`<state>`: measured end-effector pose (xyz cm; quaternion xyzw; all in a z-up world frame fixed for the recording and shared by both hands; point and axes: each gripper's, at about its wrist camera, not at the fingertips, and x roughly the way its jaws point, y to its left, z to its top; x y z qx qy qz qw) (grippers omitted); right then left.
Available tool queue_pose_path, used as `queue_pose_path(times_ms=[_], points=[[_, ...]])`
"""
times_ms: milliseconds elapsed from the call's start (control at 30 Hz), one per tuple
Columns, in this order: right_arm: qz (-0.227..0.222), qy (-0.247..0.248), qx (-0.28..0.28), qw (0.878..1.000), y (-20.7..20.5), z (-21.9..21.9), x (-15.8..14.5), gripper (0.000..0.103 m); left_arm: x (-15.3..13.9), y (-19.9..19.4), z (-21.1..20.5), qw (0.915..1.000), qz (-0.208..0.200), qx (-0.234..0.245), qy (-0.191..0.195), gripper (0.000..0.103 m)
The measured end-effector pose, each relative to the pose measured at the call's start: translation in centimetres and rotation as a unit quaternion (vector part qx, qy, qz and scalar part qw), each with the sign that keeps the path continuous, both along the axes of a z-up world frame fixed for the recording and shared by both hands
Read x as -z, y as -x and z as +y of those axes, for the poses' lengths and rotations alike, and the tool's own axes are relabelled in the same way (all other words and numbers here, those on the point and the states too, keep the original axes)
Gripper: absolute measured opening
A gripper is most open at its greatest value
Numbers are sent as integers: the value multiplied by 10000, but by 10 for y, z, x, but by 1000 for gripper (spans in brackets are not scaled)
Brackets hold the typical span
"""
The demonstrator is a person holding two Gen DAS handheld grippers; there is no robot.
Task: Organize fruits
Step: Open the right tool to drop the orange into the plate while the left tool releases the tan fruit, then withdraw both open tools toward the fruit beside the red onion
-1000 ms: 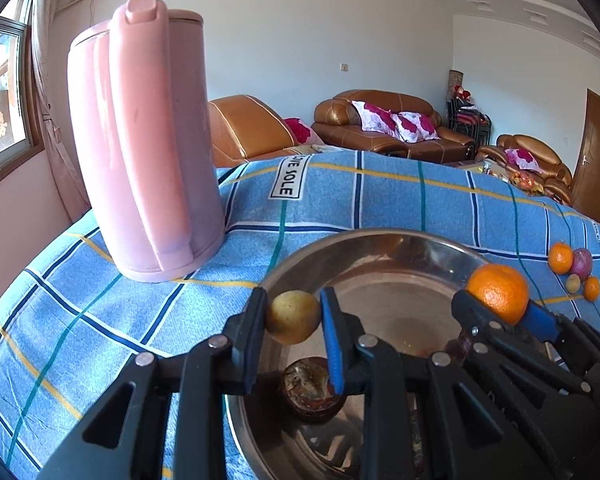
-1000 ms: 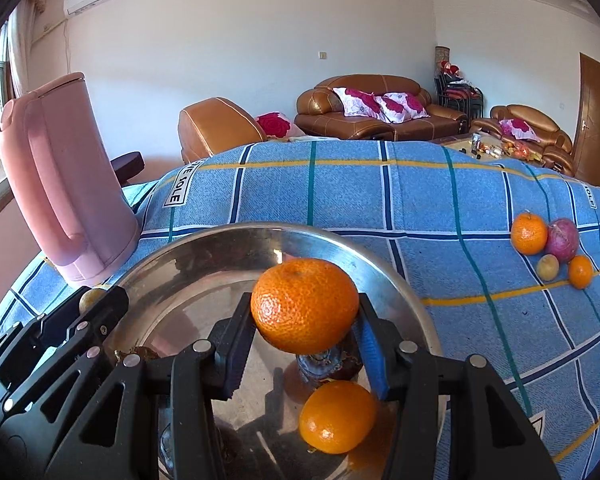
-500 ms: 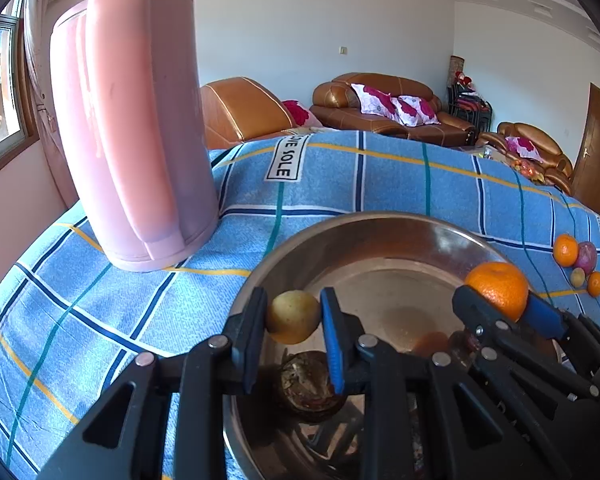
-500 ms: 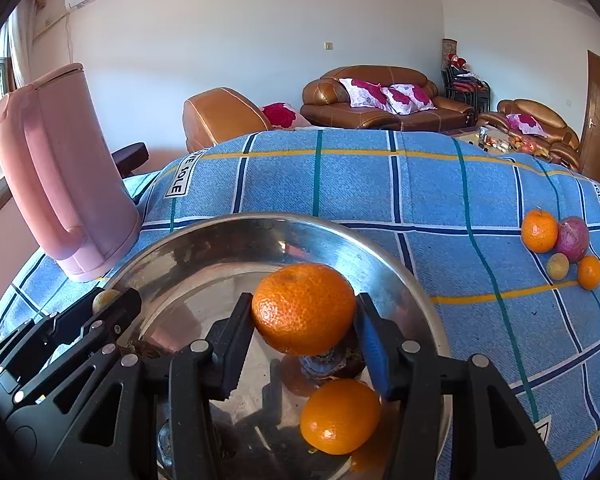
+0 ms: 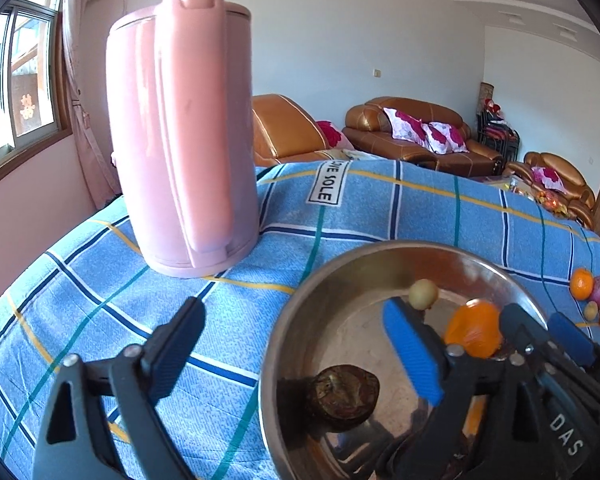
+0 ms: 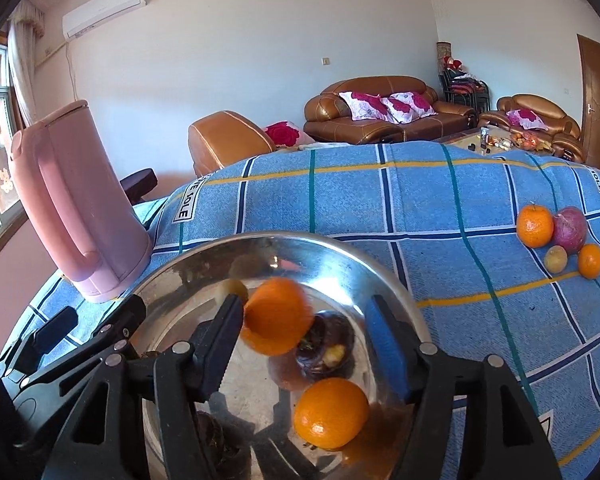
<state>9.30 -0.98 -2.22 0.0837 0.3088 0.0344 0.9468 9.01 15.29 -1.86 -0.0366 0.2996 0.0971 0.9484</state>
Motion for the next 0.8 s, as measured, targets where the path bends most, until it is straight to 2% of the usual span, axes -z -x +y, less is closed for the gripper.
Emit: queue_pose_path(times_ms=[67, 167, 267, 367, 500, 633, 800], points=[[-179, 1, 57, 9998, 7, -5, -4, 73, -4, 6, 3, 9997, -230, -28, 54, 103], [-503, 162, 316, 9981, 19, -13, -12, 74, -10, 16, 5, 9983, -571, -90, 44, 103], [-751, 493, 939, 9915, 32, -28, -20, 75, -12, 22, 6, 9972, -742, -131, 8, 103], [-722, 672, 1439, 9847, 37, -50, -21, 75, -13, 26, 6, 9962, -849, -197, -35, 103], [-522, 597, 1603, 9839, 39, -76, -17, 75, -16, 34, -3, 9944, -1037, -111, -187, 103], [-365, 540, 1521, 9862, 37, -84, -15, 75, -19, 43, -16, 9919, -1212, 71, -377, 103], [-363, 683, 1368, 9876, 43, -85, -14, 75, -19, 48, -29, 9921, -1170, 197, -402, 103]])
